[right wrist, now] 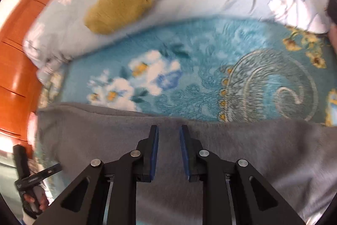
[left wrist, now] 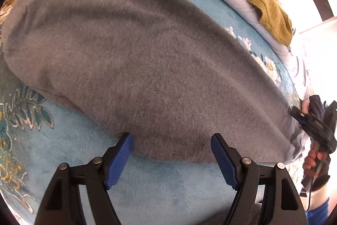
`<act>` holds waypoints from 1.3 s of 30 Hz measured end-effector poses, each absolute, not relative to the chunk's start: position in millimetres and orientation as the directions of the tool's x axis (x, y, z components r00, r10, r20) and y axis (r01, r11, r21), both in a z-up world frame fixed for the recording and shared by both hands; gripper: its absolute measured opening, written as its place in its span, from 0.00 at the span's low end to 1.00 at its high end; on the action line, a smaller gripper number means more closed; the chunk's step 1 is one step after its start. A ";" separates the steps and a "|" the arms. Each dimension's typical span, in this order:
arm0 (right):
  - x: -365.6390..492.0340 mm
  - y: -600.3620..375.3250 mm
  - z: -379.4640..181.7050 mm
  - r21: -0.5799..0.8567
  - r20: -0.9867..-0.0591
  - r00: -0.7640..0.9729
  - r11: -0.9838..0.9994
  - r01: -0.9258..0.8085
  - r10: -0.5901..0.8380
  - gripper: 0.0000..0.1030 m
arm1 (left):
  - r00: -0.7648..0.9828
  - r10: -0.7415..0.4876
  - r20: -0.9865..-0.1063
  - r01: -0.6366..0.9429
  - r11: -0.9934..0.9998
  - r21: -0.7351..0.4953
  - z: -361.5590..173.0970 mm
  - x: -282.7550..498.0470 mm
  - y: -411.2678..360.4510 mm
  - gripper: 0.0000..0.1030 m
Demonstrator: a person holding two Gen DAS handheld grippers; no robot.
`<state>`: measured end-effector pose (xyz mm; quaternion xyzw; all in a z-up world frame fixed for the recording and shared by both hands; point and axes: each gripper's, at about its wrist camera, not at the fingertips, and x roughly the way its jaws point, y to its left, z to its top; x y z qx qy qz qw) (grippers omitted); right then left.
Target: Fold clothes
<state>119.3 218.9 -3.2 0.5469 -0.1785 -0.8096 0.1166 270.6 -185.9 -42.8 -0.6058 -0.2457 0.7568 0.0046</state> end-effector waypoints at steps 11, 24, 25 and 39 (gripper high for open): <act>250.4 385.1 7.9 0.512 -0.809 -0.543 -0.724 -0.463 -0.225 0.42 | -0.274 0.289 -0.917 0.339 -0.864 -0.373 -40.6 299.2 -183.4 0.77; 241.7 393.9 -21.4 0.622 -0.763 -0.578 -0.573 -0.534 -0.290 0.08 | -0.298 0.281 -0.912 0.380 -0.842 -0.383 -36.2 282.6 -158.6 0.77; 241.4 392.8 -17.5 0.633 -0.752 -0.589 -0.572 -0.522 -0.296 0.07 | -0.297 0.282 -0.912 0.382 -0.841 -0.384 -36.5 283.1 -158.4 0.77; 274.5 406.9 -27.5 0.618 -0.769 -0.574 -0.560 -0.552 -0.282 0.07 | -0.302 0.281 -0.911 0.380 -0.841 -0.385 -30.7 289.4 -154.0 0.77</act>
